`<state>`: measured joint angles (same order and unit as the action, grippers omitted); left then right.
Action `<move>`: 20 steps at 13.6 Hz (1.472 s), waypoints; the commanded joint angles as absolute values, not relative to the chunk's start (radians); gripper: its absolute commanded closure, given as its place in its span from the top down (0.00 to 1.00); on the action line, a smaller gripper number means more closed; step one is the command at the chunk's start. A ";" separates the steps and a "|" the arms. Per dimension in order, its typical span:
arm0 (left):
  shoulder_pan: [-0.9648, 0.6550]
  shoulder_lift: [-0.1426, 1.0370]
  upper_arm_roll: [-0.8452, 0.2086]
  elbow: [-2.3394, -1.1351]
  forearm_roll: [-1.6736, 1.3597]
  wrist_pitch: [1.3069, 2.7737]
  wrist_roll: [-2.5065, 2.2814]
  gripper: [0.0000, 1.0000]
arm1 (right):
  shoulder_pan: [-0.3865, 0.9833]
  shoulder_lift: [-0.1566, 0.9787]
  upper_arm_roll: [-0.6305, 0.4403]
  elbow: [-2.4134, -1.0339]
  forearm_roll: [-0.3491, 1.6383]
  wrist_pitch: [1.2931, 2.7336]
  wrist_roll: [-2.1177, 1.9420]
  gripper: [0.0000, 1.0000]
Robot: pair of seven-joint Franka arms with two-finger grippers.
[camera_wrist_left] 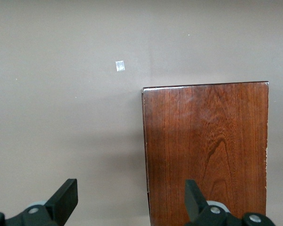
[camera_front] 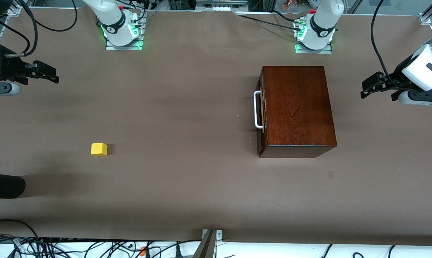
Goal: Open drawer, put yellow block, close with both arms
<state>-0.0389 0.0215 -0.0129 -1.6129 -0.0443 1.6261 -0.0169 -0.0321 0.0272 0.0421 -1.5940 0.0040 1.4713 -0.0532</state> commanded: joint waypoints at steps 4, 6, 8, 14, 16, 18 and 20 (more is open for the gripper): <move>-0.034 0.028 -0.009 -1.588 -0.048 1.557 -0.003 1.00 | -0.031 0.025 0.044 -1.577 -0.015 1.462 -0.064 1.00; -0.034 0.023 -0.011 -1.588 -0.038 1.546 -0.003 1.00 | -0.031 0.025 0.043 -1.578 -0.015 1.463 -0.064 1.00; -0.034 0.023 -0.015 -1.586 -0.017 1.542 -0.003 1.00 | -0.031 0.028 0.044 -1.577 -0.014 1.466 -0.064 1.00; -0.029 0.018 -0.008 -1.572 -0.018 1.523 -0.003 1.00 | -0.031 0.028 0.044 -1.577 -0.011 1.465 -0.064 1.00; -0.031 0.020 -0.012 -1.568 -0.018 1.523 -0.008 1.00 | -0.031 0.029 0.043 -1.577 -0.012 1.466 -0.064 1.00; -0.031 0.020 -0.012 -1.568 -0.018 1.523 -0.006 1.00 | -0.031 0.028 0.041 -1.577 -0.012 1.466 -0.064 1.00; -0.031 0.021 -0.012 -1.568 -0.018 1.523 -0.006 1.00 | -0.031 0.029 0.041 -1.577 -0.012 1.466 -0.064 1.00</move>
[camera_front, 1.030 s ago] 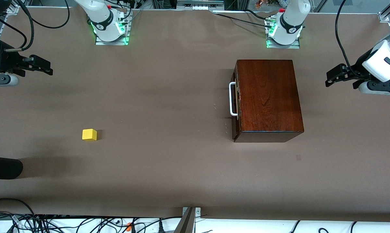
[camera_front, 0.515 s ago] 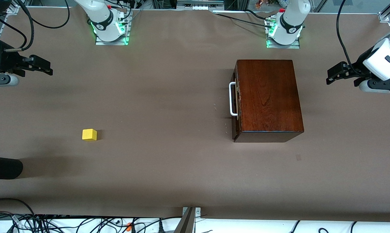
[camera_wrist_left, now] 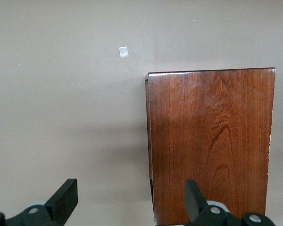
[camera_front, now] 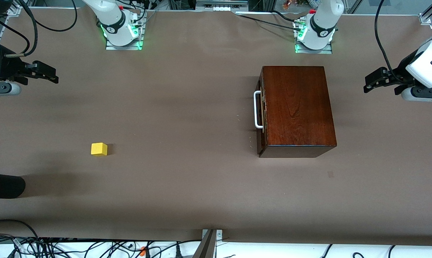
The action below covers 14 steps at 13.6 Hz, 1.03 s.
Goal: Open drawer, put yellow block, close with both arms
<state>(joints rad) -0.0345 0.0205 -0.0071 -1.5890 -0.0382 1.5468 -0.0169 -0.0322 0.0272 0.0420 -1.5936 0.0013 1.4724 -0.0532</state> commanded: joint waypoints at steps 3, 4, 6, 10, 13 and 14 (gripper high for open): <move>-0.031 0.021 -0.012 -1.568 -0.018 1.523 -0.005 1.00 | -0.032 0.029 0.038 -1.578 -0.012 1.466 -0.066 1.00; -0.032 0.021 -0.012 -1.568 -0.018 1.523 -0.005 1.00 | -0.032 0.029 0.037 -1.577 -0.012 1.466 -0.066 1.00; -0.032 0.021 -0.012 -1.568 -0.018 1.523 -0.005 1.00 | -0.034 0.029 0.035 -1.578 -0.012 1.465 -0.066 1.00; -0.034 0.021 -0.012 -1.566 -0.018 1.523 -0.005 1.00 | -0.040 0.032 0.034 -1.578 -0.011 1.468 -0.066 1.00; -0.038 0.020 -0.014 -1.566 -0.020 1.523 -0.011 1.00 | -0.040 0.032 0.034 -1.577 -0.014 1.468 -0.066 1.00; -0.041 0.017 -0.014 -1.566 -0.028 1.519 -0.021 1.00 | -0.041 0.034 0.034 -1.577 -0.012 1.470 -0.066 1.00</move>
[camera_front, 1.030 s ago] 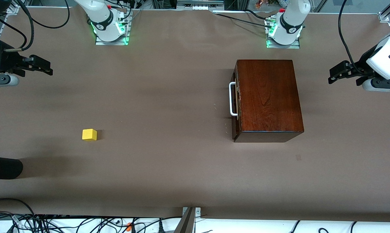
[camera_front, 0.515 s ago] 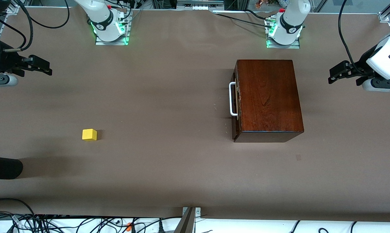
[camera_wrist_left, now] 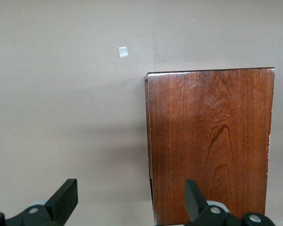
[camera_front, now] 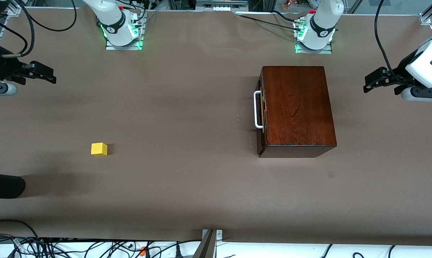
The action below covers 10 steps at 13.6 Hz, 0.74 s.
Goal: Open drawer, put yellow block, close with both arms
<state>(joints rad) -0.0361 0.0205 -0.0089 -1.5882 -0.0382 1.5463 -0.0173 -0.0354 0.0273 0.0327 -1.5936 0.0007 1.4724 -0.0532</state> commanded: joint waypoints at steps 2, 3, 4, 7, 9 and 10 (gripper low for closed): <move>-0.043 0.015 -0.064 -1.563 -0.029 1.496 -0.064 1.00 | -0.040 0.034 0.035 -1.578 -0.014 1.471 -0.064 1.00; -0.043 0.015 -0.090 -1.552 -0.029 1.494 -0.101 1.00 | -0.041 0.034 0.034 -1.578 -0.011 1.470 -0.066 1.00; -0.043 0.017 -0.136 -1.552 -0.031 1.493 -0.154 1.00 | -0.041 0.034 0.034 -1.578 -0.011 1.467 -0.066 1.00; -0.048 0.034 -0.300 -1.552 -0.022 1.494 -0.357 1.00 | -0.041 0.034 0.034 -1.578 -0.008 1.470 -0.064 1.00; -0.055 0.067 -0.408 -1.549 -0.018 1.503 -0.484 1.00 | -0.041 0.034 0.034 -1.578 -0.008 1.471 -0.064 1.00; -0.063 0.092 -0.452 -1.545 -0.018 1.515 -0.542 1.00 | -0.041 0.034 0.034 -1.578 -0.003 1.471 -0.064 1.00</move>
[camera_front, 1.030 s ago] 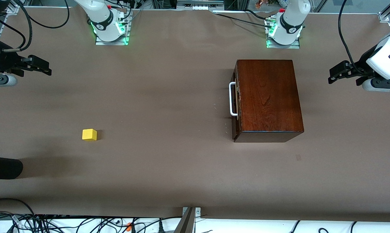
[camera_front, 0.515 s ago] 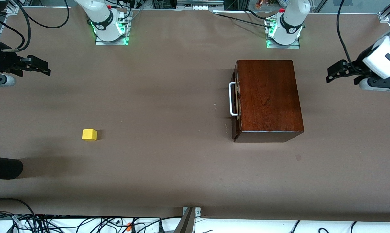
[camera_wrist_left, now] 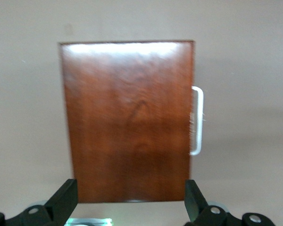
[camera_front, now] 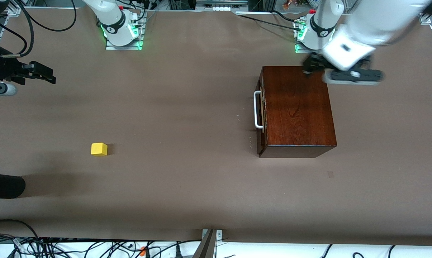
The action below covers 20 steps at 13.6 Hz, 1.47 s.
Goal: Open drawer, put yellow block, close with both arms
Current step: 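Reach the left gripper to the white drawer handle of the wooden box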
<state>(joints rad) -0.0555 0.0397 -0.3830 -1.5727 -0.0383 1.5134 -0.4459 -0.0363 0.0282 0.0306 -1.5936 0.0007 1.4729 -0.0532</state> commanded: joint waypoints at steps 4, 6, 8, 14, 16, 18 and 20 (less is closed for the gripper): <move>-0.275 0.239 -0.512 -1.508 0.170 1.569 -0.802 1.00 | -0.041 0.035 0.034 -1.578 -0.003 1.471 -0.064 1.00; -0.345 0.311 -0.511 -1.503 0.264 1.638 -0.918 1.00 | -0.041 0.035 0.034 -1.578 -0.003 1.471 -0.064 1.00; -0.360 0.363 -0.511 -1.512 0.273 1.681 -0.939 1.00 | -0.041 0.035 0.034 -1.578 -0.002 1.471 -0.064 1.00; -0.368 0.488 -0.505 -1.575 0.396 1.782 -0.939 1.00 | -0.041 0.035 0.034 -1.578 -0.002 1.470 -0.064 1.00; -0.361 0.491 -0.500 -1.618 0.425 1.827 -0.931 1.00 | -0.041 0.035 0.034 -1.578 -0.002 1.470 -0.064 1.00; -0.348 0.509 -0.497 -1.646 0.443 1.864 -0.928 1.00 | -0.043 0.034 0.032 -1.578 -0.002 1.468 -0.064 1.00; -0.347 0.531 -0.497 -1.657 0.477 1.867 -0.930 1.00 | -0.043 0.035 0.032 -1.578 -0.002 1.468 -0.064 1.00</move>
